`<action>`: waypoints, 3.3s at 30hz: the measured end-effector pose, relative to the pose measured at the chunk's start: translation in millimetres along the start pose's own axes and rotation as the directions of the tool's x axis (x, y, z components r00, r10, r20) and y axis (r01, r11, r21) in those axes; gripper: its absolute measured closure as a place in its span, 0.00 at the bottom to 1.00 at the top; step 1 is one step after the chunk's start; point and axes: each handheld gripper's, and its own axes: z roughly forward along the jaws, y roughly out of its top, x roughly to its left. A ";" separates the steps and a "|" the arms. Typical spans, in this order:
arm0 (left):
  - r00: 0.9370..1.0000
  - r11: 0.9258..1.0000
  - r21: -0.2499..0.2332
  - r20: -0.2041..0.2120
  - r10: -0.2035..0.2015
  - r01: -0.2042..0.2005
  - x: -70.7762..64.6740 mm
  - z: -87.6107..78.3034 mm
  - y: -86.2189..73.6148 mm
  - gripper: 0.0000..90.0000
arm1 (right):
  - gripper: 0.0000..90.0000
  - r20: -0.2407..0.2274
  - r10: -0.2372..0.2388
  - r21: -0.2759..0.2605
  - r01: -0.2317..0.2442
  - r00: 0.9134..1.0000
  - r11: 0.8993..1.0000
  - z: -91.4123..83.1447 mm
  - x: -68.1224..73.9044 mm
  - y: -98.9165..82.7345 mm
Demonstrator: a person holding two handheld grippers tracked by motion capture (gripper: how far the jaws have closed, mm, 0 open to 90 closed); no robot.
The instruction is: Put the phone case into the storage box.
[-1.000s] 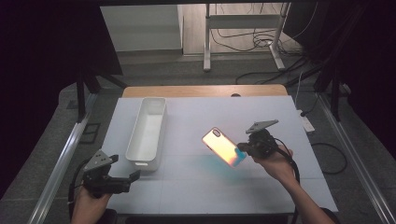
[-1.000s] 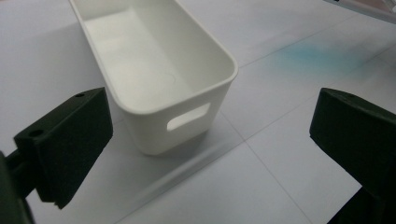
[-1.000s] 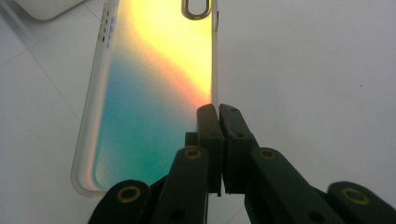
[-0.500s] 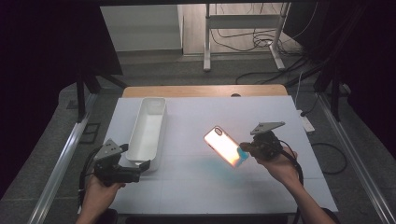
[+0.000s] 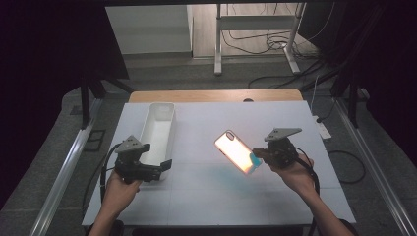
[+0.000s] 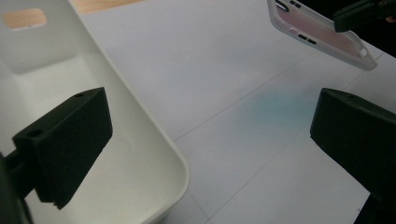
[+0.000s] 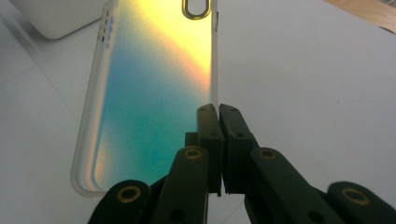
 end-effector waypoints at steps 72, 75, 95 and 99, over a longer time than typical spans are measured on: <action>0.908 0.983 0.120 0.382 -0.175 0.139 -27.9 99.1 42.0 0.02 | 0.98 -0.033 -0.103 -0.098 0.100 0.994 0.990 5.2 42.3 12.6; 0.909 0.981 0.139 0.376 -0.177 0.134 -29.1 101.0 42.0 0.05 | 0.98 -0.033 -0.112 -0.098 0.108 0.993 0.989 5.6 45.3 13.2; 0.821 0.959 0.185 0.497 -0.280 0.215 -24.3 103.7 38.4 0.77 | 0.98 -0.038 -0.134 -0.125 0.128 0.990 0.984 7.1 52.2 13.3; 0.805 0.954 0.188 0.512 -0.299 0.234 -23.0 103.5 38.3 0.89 | 0.98 -0.040 -0.136 -0.119 0.130 0.990 0.984 9.1 52.0 12.3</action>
